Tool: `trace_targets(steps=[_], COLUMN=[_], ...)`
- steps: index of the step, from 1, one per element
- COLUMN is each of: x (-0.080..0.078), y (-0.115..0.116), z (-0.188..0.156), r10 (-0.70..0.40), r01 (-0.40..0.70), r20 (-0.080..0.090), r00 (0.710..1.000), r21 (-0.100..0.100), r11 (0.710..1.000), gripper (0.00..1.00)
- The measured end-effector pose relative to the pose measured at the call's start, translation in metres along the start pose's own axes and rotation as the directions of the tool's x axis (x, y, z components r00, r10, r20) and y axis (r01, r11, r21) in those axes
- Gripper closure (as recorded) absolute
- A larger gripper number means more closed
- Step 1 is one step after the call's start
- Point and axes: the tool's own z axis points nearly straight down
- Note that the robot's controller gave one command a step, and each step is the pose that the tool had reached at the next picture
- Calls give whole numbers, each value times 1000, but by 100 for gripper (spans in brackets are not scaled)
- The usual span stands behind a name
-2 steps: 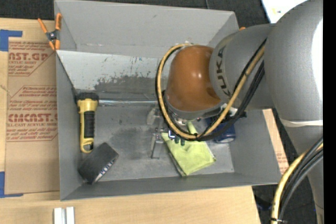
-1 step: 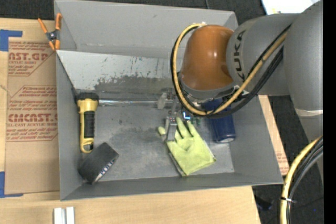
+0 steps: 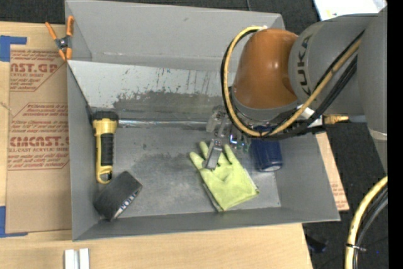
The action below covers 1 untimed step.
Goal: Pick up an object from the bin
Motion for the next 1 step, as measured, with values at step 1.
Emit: trace_targets(steps=[1], x=[7], y=[-61], z=[48], r10=[-84], r01=[84], r20=[8], r00=[996], r21=[-1], r11=[996], gripper=[0])
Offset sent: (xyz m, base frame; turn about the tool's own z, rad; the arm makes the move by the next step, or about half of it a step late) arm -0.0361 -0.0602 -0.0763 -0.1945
